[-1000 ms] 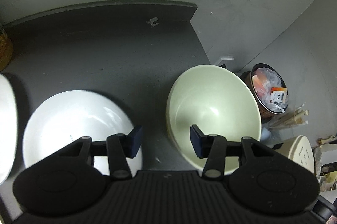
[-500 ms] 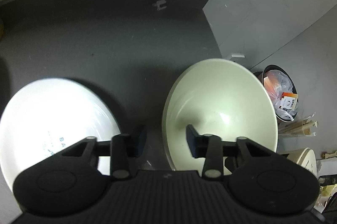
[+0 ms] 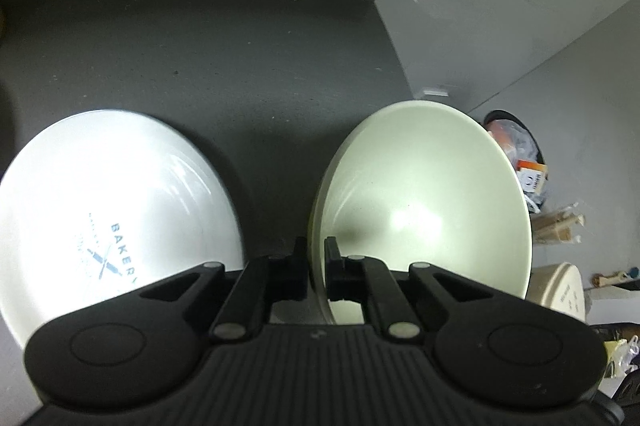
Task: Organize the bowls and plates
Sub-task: 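Carry the smaller cream bowl and lower it onto the bowl stack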
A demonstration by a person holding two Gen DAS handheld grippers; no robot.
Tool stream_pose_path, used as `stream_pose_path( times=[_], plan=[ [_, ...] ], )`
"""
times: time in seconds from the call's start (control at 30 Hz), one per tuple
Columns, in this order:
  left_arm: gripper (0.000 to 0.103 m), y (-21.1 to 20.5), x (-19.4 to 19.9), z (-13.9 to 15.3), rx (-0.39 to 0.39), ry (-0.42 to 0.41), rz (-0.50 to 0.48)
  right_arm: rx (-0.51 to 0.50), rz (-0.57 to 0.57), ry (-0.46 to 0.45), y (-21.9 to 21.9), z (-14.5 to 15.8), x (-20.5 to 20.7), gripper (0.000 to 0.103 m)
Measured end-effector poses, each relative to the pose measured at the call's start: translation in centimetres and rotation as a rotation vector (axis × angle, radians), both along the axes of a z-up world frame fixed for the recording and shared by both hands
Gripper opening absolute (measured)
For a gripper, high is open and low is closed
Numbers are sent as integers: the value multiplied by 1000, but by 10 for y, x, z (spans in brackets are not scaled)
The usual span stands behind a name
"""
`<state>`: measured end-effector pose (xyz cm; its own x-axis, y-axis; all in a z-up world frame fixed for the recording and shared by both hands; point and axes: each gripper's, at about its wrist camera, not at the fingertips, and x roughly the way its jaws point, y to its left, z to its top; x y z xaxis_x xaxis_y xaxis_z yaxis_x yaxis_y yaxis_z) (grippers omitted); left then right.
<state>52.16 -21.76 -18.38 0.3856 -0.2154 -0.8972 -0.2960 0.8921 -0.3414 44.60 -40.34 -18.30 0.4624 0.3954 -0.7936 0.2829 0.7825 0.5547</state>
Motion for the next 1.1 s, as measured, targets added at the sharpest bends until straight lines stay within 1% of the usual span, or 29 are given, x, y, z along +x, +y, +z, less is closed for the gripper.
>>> stream_pose_path(
  times=[0.1,0.27,0.4,0.5,0.67,0.87,1.1],
  plan=[
    [6,1,-14,14,-4,-21,-13,-4,-13,-19,4,17,-12,25],
    [6,8,-41,38,-24,-78,-26,-17,-23,-70,11,44,-33,25],
    [6,14,-62,53,-33,-97,-43,-37,-54,-86,20,63,-53,25],
    [6,20,-77,63,-33,-112,-52,-33,-57,-98,26,71,-66,25],
    [6,31,-103,71,-30,-119,-57,-35,-63,-107,37,80,-89,25],
    [6,43,-126,75,-23,-123,-71,-34,-63,-108,47,86,-110,25],
    [6,55,-144,85,-15,-139,-84,-35,-59,-115,58,93,-127,25]
  ],
)
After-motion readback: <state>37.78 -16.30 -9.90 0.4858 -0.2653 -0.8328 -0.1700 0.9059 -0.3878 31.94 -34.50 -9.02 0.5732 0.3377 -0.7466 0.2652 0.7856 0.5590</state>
